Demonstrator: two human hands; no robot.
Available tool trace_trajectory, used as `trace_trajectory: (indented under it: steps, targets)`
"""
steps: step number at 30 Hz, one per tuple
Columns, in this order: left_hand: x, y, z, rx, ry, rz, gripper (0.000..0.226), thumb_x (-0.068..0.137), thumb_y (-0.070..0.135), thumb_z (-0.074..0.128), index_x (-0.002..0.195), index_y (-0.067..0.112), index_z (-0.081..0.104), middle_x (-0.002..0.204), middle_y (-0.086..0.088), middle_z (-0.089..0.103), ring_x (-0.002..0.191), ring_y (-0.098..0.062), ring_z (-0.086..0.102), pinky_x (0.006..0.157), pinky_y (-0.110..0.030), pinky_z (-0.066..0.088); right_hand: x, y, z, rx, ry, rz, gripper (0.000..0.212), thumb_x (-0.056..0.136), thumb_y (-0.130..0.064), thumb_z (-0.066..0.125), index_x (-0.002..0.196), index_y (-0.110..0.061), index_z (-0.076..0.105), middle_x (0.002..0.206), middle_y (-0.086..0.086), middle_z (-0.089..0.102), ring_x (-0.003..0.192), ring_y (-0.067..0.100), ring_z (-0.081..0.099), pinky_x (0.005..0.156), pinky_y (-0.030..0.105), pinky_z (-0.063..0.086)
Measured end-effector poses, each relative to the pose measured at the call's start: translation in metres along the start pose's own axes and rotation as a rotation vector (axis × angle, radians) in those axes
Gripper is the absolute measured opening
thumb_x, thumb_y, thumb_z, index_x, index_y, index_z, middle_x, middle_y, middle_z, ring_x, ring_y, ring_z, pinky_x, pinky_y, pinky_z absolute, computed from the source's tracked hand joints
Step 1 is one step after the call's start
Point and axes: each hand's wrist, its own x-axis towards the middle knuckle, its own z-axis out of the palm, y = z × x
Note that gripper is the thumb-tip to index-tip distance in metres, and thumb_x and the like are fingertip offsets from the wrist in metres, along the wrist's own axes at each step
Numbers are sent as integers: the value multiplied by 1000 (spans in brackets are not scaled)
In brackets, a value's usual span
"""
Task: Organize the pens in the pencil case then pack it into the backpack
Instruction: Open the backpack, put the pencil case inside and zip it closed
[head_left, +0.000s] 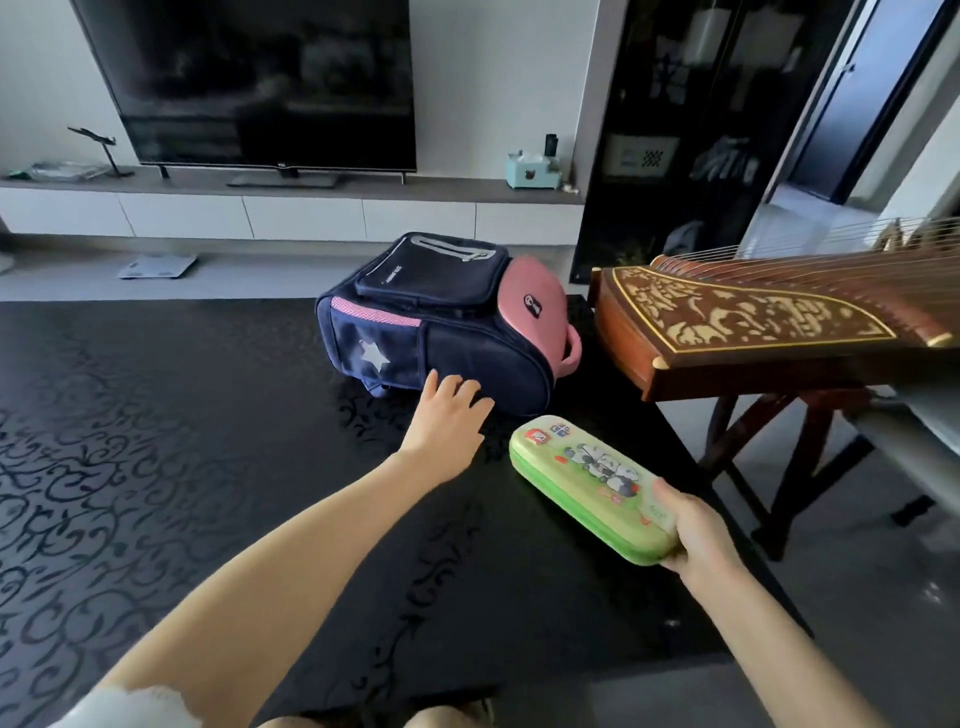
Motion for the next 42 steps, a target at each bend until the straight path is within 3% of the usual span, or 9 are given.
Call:
trace_trajectory:
  steps: [2,7,11,14,20,25,32,36,42]
  targets:
    - [28,11,1,153,-17,72,54,91,25,51,140,17,31,149,-12,27,137,-35,20,115,-54,5,8,7,2,-31,101,-25,27,87,-29,59,105,-8,63,94,9,68,87,27,66,73,37,53]
    - [88,20,-5,411,2,131,64,92,22,48,147,18,15,154,-13,15,141,-37,10,114,-57,7,17,4,3,-1033,395,-212,42,87,-37,40,105,-7,64,101,11,60,89,29,56,70,33,41]
    - [112,14,6,341,56,105,65,88,12,52,144,13,19,148,-10,24,138,-31,19,109,-48,29,17,-9,13,-1448,449,-464,35,91,-35,40,110,-15,62,108,5,59,95,22,54,72,31,39]
    - [119,8,11,390,74,36,43,88,5,47,129,9,38,129,-5,43,120,-24,39,84,-34,42,14,-19,28,-1399,369,-602,33,91,-36,43,114,-18,58,109,3,58,95,20,53,75,31,40]
    - [98,-73,3,416,33,-46,22,82,10,59,103,17,56,105,2,56,105,-21,50,90,-39,41,12,-10,44,-1469,1,-595,70,73,-63,56,132,-31,38,127,-3,47,108,22,46,91,37,40]
    - [24,-141,-5,473,49,259,45,17,3,85,52,20,60,54,6,58,52,-18,57,47,-26,46,12,-7,54,-1586,80,-613,71,77,-50,64,136,-29,32,129,2,45,112,25,45,93,39,40]
    - [-84,-148,-9,388,206,604,23,68,-5,41,70,17,49,75,3,59,68,-20,47,66,-26,40,-11,-6,94,-1423,76,-740,62,85,-47,58,136,-18,37,133,7,48,118,28,48,96,39,42]
    - [-146,-155,-13,367,257,650,20,85,0,41,75,17,39,80,1,54,79,-18,45,72,-27,52,-46,-4,126,-1202,-71,-986,51,89,-34,56,134,-13,43,131,6,49,120,26,47,95,37,41]
    - [-231,-166,-24,329,328,550,38,99,5,17,84,13,51,94,-3,53,98,-19,52,104,-31,30,-89,-5,153,-1162,-266,-933,64,88,-40,57,141,-18,28,135,7,47,118,28,51,93,37,42]
